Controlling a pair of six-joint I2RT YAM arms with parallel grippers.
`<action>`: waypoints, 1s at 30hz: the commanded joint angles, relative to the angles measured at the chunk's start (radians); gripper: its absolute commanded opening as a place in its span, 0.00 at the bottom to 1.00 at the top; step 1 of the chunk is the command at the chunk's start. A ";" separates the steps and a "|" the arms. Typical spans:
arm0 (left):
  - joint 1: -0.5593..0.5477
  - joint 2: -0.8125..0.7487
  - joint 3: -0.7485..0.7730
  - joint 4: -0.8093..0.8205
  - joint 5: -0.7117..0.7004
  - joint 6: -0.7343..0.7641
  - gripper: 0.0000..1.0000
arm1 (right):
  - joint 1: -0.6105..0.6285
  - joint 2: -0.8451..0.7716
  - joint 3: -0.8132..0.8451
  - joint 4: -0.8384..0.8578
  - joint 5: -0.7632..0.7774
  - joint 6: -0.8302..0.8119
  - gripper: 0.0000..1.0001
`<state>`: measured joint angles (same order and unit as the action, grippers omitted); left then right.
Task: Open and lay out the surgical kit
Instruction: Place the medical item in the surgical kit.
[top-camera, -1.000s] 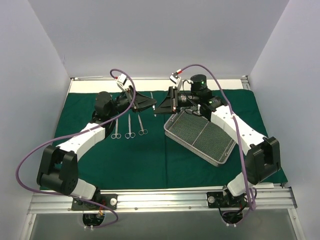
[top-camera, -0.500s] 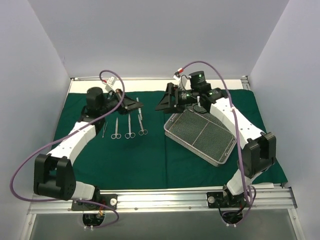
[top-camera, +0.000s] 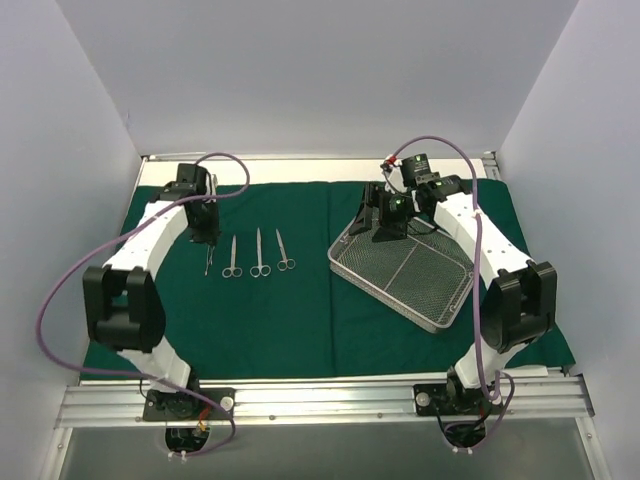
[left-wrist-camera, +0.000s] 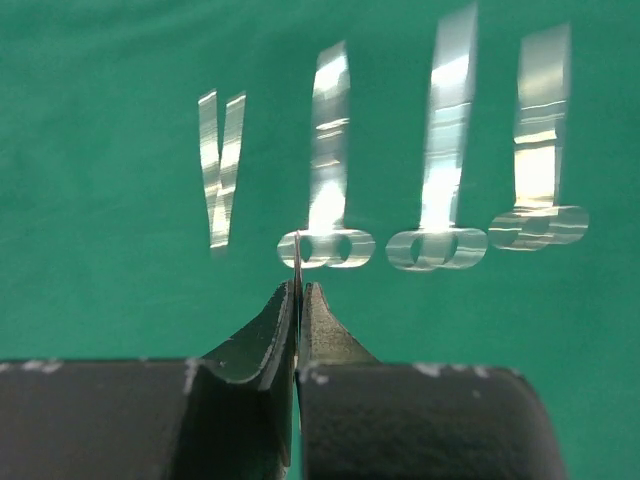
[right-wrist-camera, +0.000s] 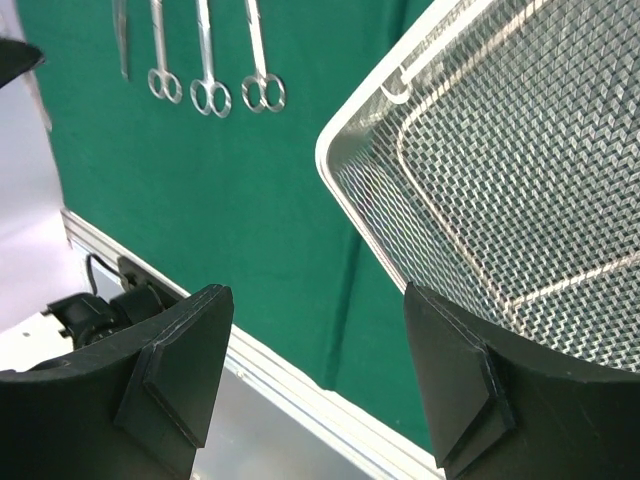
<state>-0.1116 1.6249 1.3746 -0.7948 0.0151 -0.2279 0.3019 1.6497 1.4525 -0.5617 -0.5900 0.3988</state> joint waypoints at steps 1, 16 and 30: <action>0.015 0.091 0.034 -0.057 -0.191 0.140 0.02 | 0.000 -0.016 -0.032 -0.014 0.009 0.011 0.70; 0.141 0.371 0.150 -0.017 -0.244 0.226 0.02 | -0.110 0.009 -0.023 -0.089 0.035 -0.067 0.70; 0.159 0.466 0.228 -0.004 -0.219 0.254 0.15 | -0.129 0.030 -0.018 -0.081 0.030 -0.071 0.70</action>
<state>0.0395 2.0853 1.5558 -0.8108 -0.2085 0.0132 0.1814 1.6859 1.4227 -0.6136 -0.5636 0.3416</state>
